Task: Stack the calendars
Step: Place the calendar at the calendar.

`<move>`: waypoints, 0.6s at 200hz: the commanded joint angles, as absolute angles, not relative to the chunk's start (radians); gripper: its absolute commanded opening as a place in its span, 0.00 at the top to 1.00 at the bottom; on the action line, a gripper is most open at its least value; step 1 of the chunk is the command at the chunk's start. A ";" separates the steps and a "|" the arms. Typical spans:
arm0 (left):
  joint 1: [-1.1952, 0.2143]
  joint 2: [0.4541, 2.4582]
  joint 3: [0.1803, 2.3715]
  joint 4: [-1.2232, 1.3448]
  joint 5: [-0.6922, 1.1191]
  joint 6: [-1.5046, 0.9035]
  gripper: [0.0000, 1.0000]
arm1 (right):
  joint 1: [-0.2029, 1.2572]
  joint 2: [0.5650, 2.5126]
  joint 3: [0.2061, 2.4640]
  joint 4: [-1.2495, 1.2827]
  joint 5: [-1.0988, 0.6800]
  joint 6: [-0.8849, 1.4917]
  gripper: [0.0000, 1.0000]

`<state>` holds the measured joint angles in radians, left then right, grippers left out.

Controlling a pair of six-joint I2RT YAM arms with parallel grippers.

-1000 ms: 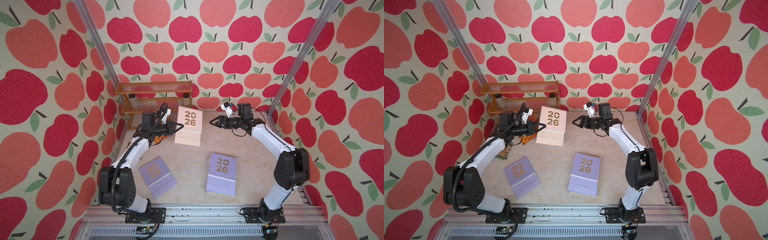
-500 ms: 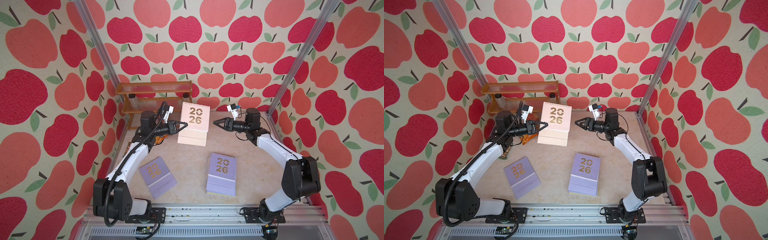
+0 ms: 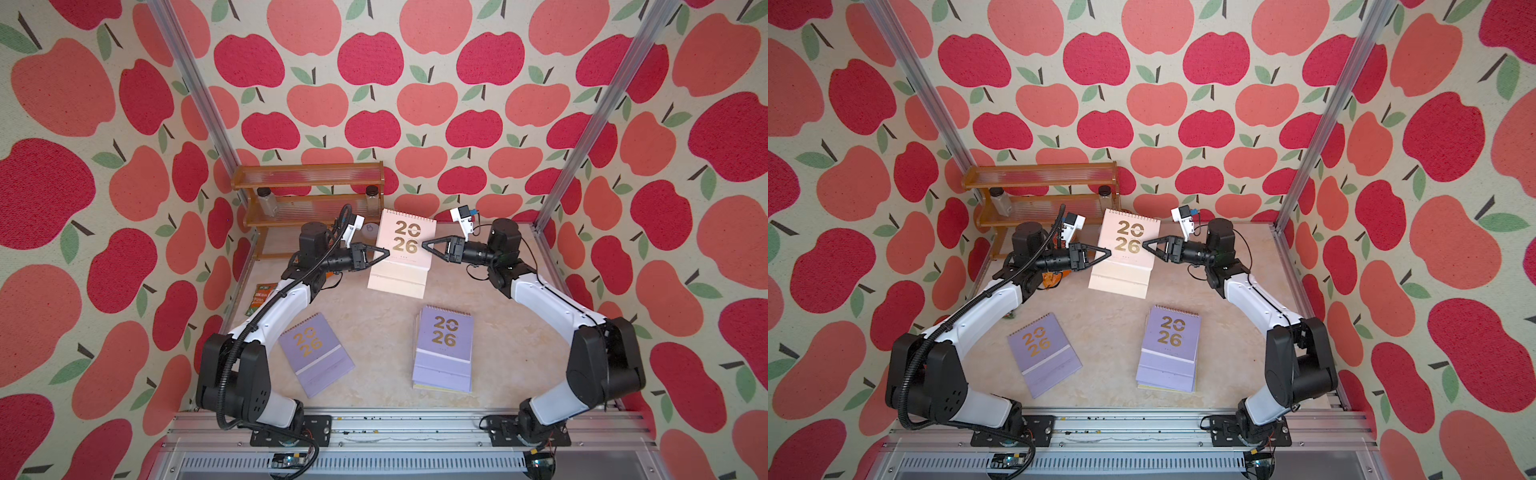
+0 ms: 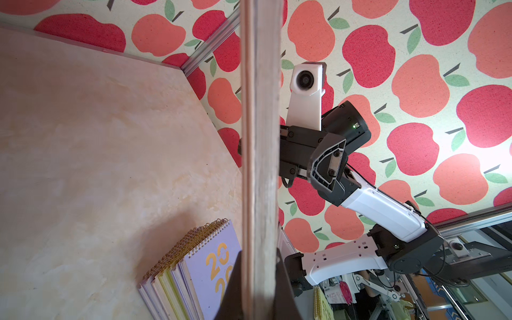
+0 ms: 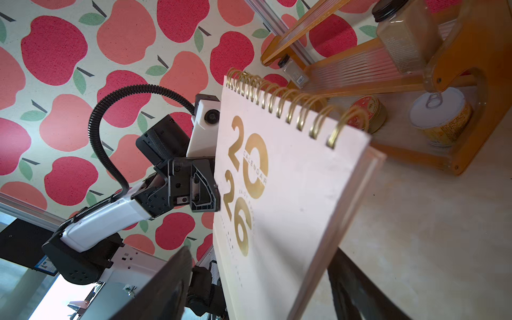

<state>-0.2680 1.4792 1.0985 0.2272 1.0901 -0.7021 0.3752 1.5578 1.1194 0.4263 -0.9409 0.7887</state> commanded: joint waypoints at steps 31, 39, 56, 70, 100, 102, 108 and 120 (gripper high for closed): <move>-0.294 1.507 1.128 0.320 1.115 -0.720 1.00 | 0.383 1.544 1.101 0.518 -0.955 0.831 0.23; -0.296 1.512 1.127 0.323 1.113 -0.721 1.00 | 0.383 1.544 1.101 0.527 -0.956 0.834 0.25; -0.299 1.519 1.124 0.333 1.109 -0.726 1.00 | 0.383 1.547 1.096 0.558 -0.962 0.854 0.34; -0.299 1.528 1.126 0.337 1.111 -0.731 1.00 | 0.383 1.555 1.091 0.593 -0.972 0.882 0.44; -0.301 1.542 1.132 0.341 1.112 -0.731 1.00 | 0.383 1.566 1.072 0.662 -0.978 0.929 0.70; -0.301 1.543 1.131 0.342 1.112 -0.730 1.00 | 0.383 1.565 1.072 0.663 -0.977 0.930 0.71; -0.301 1.546 1.131 0.341 1.111 -0.731 1.00 | 0.383 1.563 1.070 0.663 -0.977 0.930 0.75; -0.302 1.554 1.133 0.341 1.111 -0.729 1.00 | 0.383 1.554 1.069 0.652 -0.979 0.922 0.84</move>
<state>-0.2943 1.5204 1.1011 0.3088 1.1156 -0.7208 0.3721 1.5677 1.0744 0.5747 -0.9386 0.9104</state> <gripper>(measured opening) 0.094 0.238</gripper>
